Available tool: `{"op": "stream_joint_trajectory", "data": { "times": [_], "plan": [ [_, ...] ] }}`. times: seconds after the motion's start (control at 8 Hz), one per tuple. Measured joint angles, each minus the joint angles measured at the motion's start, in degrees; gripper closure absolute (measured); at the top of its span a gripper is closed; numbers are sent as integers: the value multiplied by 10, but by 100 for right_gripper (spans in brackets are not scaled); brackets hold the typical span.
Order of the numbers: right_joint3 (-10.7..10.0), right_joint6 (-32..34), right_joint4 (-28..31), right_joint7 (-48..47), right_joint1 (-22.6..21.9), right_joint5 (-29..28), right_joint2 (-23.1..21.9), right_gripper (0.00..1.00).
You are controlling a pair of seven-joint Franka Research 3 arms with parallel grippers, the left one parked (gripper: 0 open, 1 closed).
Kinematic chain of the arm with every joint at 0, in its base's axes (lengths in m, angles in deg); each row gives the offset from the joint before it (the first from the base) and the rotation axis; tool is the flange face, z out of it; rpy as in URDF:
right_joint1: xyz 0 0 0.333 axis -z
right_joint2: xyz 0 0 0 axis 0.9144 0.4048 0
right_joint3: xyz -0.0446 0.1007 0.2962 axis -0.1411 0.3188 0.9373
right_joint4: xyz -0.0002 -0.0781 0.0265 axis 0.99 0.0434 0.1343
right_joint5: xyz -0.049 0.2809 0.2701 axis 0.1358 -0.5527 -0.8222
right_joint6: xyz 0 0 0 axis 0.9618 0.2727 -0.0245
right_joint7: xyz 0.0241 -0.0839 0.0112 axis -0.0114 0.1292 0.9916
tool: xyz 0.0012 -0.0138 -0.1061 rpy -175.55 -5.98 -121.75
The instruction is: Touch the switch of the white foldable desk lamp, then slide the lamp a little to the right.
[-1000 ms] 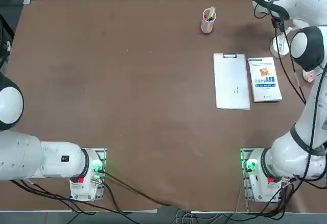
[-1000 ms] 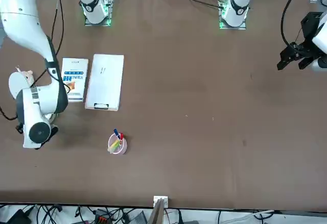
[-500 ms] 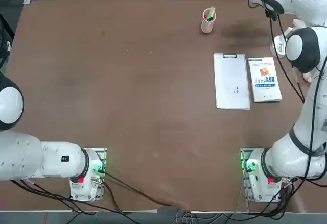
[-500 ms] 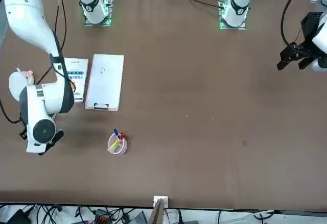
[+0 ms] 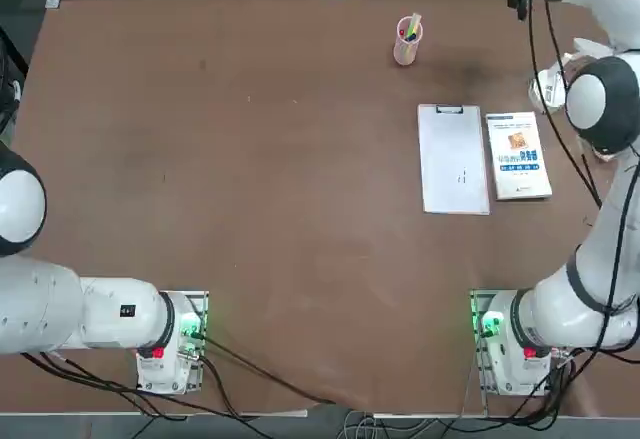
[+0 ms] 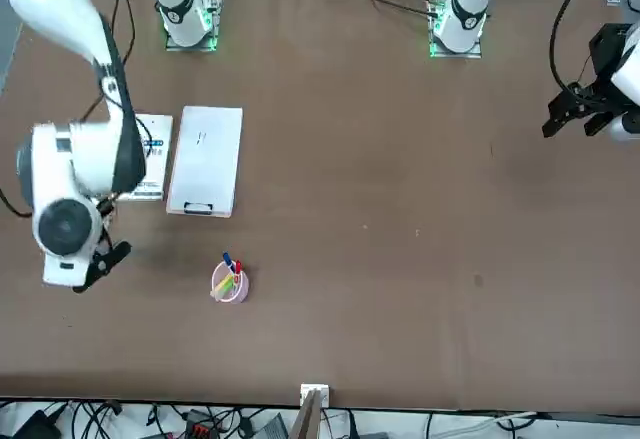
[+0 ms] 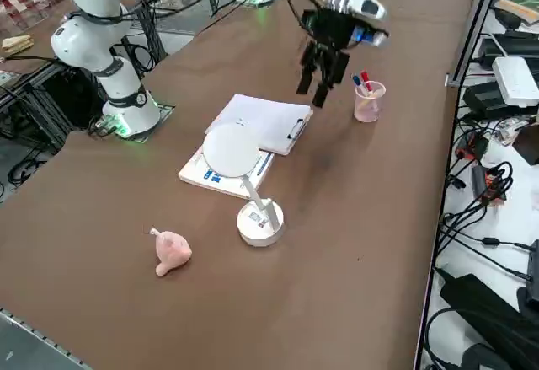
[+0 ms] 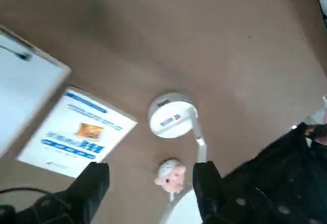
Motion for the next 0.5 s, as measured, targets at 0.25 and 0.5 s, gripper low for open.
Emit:
{"op": "stream_joint_trajectory", "data": {
  "times": [0.25, 0.5],
  "plan": [
    [-1, 28, -1, -10, -3, -77, -58, 0],
    [-2, 70, -1, -74, -2, -121, -122, 0]
  ]
}}
